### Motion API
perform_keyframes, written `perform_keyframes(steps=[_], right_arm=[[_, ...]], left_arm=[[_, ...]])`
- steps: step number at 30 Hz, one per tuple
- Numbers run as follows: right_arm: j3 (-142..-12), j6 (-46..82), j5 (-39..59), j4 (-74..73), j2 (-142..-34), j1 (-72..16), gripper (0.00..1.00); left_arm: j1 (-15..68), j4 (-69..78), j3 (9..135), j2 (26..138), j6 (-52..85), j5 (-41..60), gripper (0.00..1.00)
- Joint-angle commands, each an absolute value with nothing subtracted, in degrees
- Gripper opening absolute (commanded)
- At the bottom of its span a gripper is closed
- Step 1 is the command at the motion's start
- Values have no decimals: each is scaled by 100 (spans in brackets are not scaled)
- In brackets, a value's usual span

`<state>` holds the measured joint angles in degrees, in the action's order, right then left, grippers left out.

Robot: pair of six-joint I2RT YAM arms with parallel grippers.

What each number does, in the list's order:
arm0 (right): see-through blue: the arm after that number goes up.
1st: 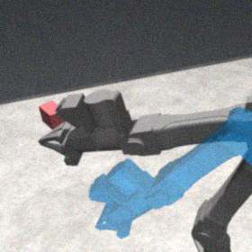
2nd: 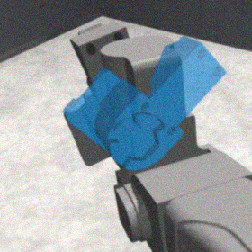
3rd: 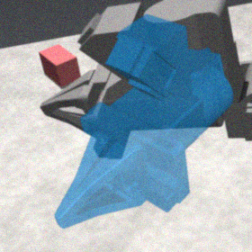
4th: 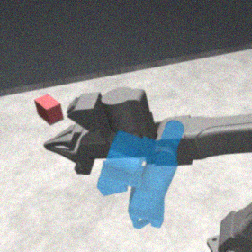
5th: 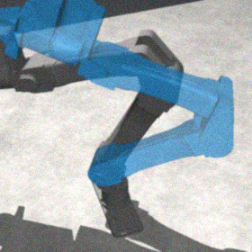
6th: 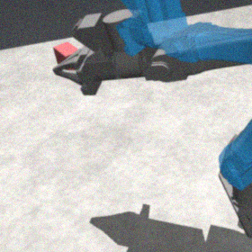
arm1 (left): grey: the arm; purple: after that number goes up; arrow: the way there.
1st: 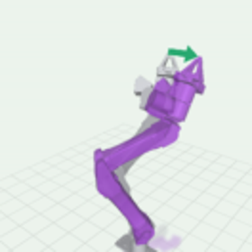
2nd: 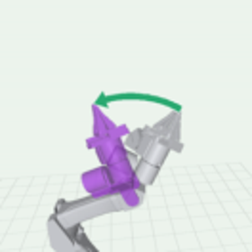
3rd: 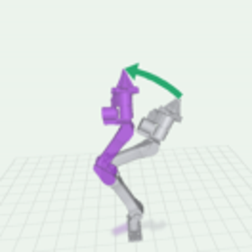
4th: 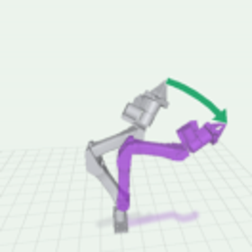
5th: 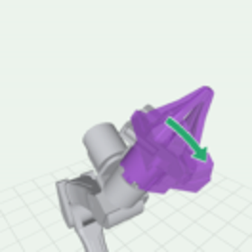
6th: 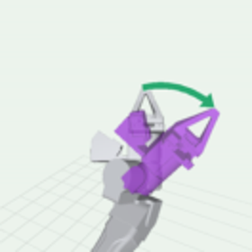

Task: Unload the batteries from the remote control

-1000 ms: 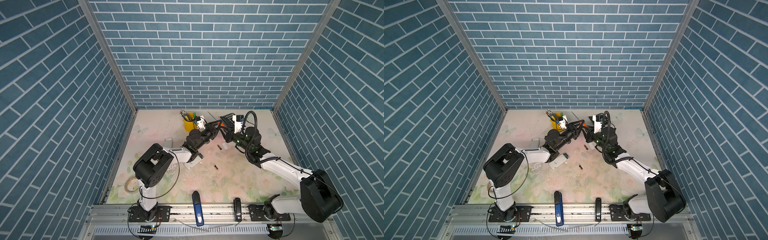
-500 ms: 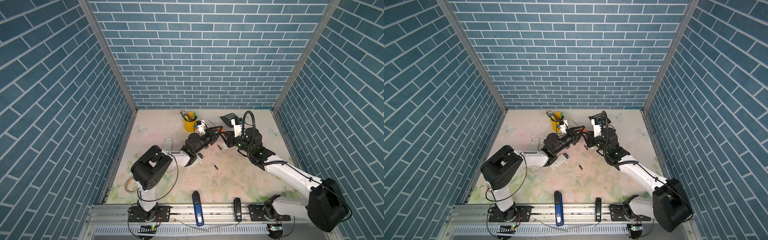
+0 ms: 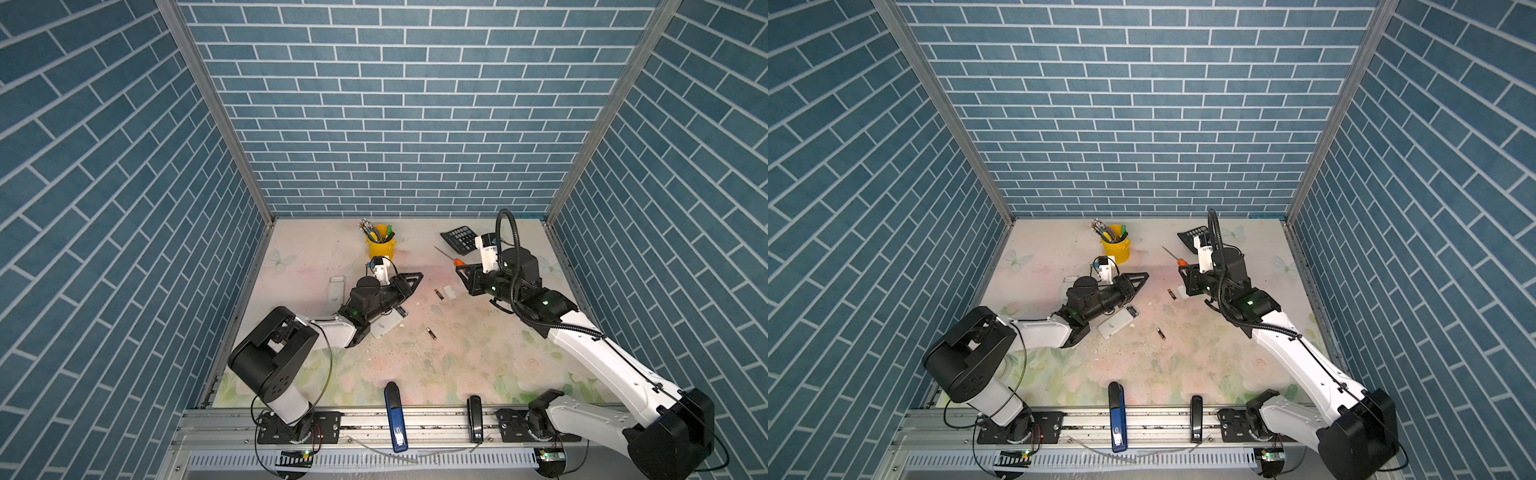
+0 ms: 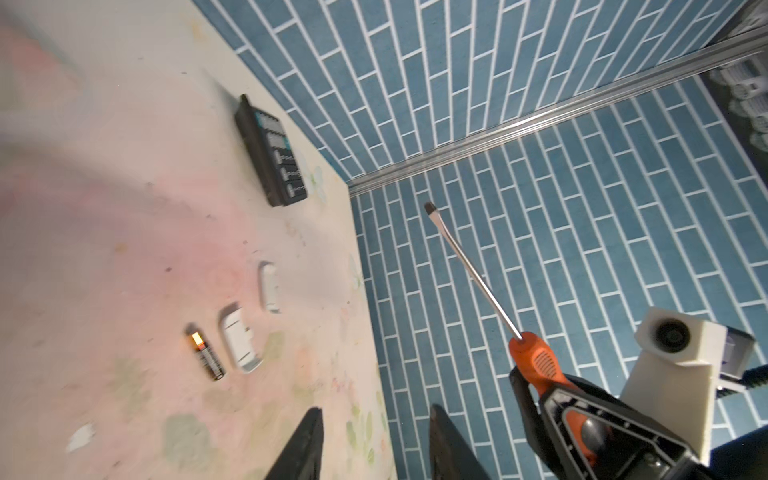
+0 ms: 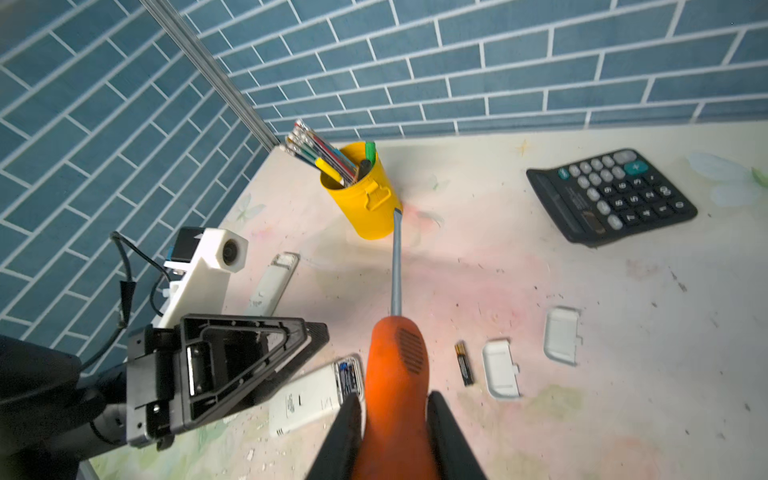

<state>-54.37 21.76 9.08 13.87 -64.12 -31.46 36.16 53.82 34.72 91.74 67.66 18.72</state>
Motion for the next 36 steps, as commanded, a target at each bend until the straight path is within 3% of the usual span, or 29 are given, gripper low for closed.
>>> perform_keyframes(steps=[1,6,11,17,23,25,26,28,36], right_arm=[[-5971,1893,1103,2558,-6303,-3176,0],[-6372,1667,1166,3660,-6449,-3411,0],[-6765,1375,1046,4369,-6827,-3816,0],[-7066,1106,820,4748,-7275,-4210,0],[-7051,1110,879,4581,-7289,-4218,0],[-7025,1109,923,4540,-7282,-4219,0],[-7008,1110,935,4519,-7280,-4219,0],[-6975,1091,947,4492,-7269,-4214,0],[-6851,1098,920,4414,-7115,-4220,0]], left_arm=[[3448,3943,3340,8606,5772,2131,44],[3406,768,3843,7702,3955,1922,48],[3352,-939,4364,7596,2636,2061,52],[3353,-1620,4482,7895,1687,2230,52],[3556,-2010,4501,8027,1236,1282,58],[3644,-2101,4548,8138,1169,963,63],[3676,-2139,4579,8217,1131,841,79],[3725,-2112,4603,8333,1036,725,88],[3893,-2225,4790,8763,721,257,86]])
